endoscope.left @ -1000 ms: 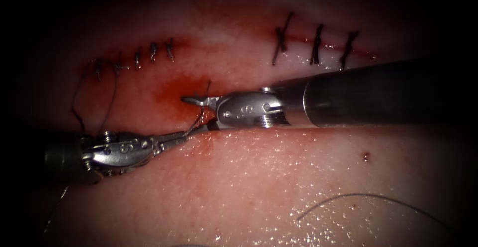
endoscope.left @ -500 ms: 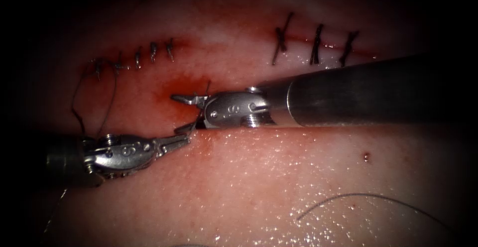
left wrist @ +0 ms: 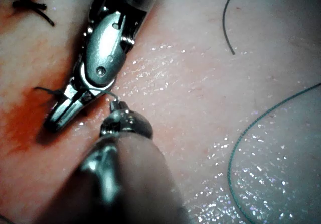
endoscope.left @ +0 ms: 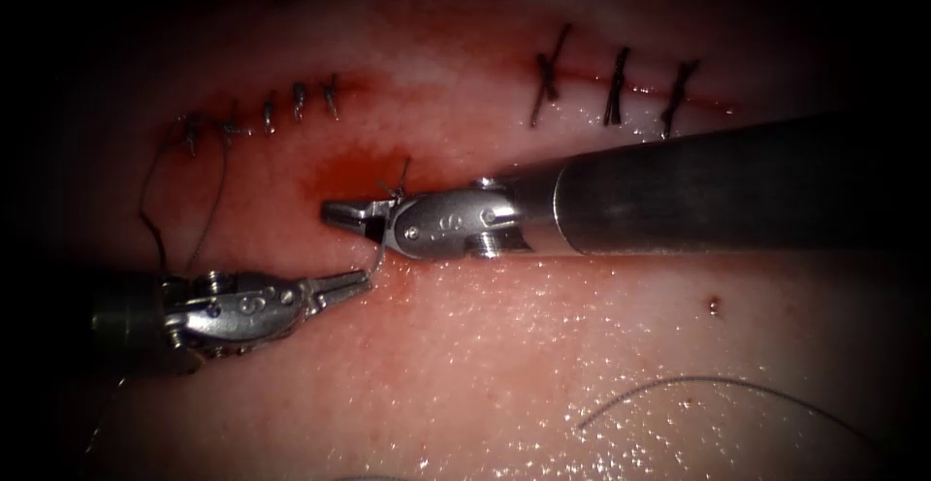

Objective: Wound Closure

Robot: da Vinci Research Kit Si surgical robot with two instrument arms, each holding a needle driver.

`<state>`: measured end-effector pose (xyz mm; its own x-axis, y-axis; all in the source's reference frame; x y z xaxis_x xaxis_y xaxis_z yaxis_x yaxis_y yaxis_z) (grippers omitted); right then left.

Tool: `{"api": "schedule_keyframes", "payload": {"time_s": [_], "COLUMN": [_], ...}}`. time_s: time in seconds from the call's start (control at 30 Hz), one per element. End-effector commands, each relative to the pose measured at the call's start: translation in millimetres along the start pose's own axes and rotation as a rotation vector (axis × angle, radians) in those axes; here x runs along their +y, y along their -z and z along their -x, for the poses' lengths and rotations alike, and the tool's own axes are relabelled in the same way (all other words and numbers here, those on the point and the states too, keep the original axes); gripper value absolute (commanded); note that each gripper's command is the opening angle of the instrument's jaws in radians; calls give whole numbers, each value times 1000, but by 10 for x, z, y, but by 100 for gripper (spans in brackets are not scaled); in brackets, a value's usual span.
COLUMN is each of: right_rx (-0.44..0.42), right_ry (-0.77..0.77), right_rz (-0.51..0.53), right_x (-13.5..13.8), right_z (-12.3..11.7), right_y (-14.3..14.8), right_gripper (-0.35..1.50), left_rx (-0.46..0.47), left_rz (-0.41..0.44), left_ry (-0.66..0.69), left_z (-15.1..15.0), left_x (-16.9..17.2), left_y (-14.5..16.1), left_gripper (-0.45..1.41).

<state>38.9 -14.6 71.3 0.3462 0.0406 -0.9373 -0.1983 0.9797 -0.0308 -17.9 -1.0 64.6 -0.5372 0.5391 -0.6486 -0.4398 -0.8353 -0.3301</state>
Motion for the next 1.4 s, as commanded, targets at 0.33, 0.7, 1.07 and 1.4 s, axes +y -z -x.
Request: {"api": "schedule_keyframes", "payload": {"time_s": [0.33,0.7,1.07,1.4], "right_rx": [-53,-92,-95,-88], "right_ry": [-101,-88,-100,-107], "right_rz": [16,14,9,-2], "right_x": [52,46,45,41], "right_z": [-10,8,8,4], "right_y": [69,64,64,63], "right_gripper": [133,138,138,134], "left_rx": [18,-19,-203,-325], "left_rz": [14,15,-71,6], "left_ry": [-1,-47,9,42], "left_z": [15,63,164,213], "left_x": [-4,10,-15,0], "left_y": [48,111,203,196], "left_gripper": [-45,-45,-45,81]}}
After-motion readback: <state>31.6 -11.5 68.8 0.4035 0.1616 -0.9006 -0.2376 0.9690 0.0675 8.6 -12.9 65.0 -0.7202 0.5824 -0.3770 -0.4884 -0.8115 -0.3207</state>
